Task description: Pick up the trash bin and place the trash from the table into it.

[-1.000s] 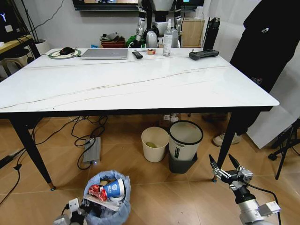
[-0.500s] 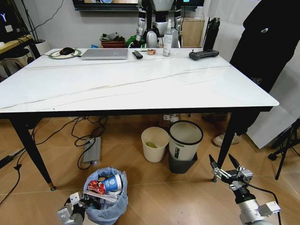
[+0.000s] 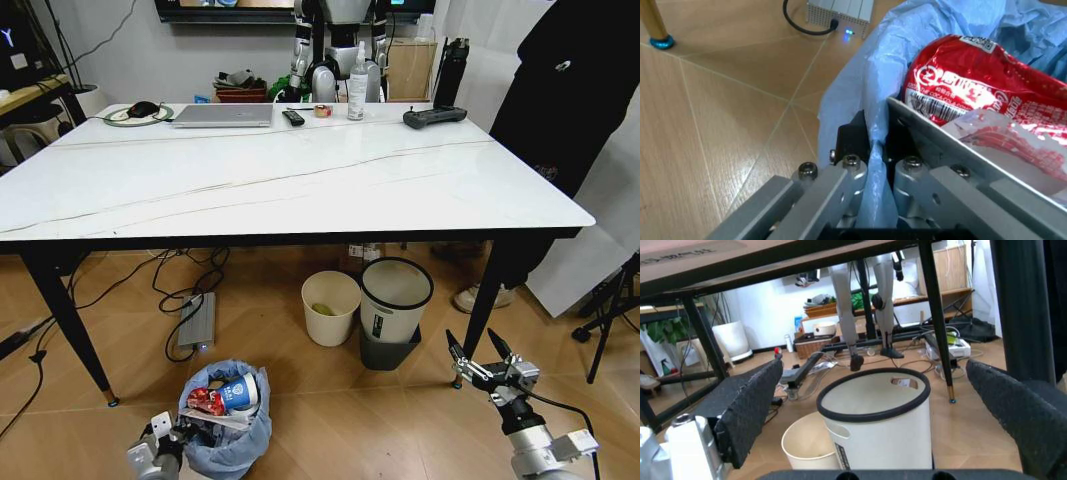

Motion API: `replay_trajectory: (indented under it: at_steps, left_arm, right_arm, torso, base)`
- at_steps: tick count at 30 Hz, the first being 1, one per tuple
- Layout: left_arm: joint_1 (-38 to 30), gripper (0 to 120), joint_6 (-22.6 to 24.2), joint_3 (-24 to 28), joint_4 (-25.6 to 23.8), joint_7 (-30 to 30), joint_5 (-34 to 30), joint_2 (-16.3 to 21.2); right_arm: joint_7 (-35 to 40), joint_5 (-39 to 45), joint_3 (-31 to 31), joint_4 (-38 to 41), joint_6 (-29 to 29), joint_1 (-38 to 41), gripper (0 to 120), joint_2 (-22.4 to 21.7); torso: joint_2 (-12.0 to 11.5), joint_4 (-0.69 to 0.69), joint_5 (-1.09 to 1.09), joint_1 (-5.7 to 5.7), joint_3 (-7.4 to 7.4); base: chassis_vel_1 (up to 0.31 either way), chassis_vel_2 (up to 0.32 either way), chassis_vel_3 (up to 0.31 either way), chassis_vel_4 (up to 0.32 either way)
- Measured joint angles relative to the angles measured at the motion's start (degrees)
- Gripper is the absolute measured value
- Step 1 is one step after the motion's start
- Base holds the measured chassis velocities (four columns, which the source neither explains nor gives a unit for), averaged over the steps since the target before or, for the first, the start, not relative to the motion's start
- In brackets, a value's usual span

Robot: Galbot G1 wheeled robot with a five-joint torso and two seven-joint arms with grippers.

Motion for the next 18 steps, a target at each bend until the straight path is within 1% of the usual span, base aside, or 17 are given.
replay_trajectory:
  at_steps: [18]
  left_arm:
    - [-0.89,0,-0.93,-0.1,2.22,-0.02,0.92,-0.4]
  right_arm:
    - [0.0,0.0,0.0,0.0,0.0,0.0,100,0.0]
  torso:
    - [0.04,0.0,0.0,0.01,0.02]
  base:
    - [0.0,0.0,0.0,0.0]
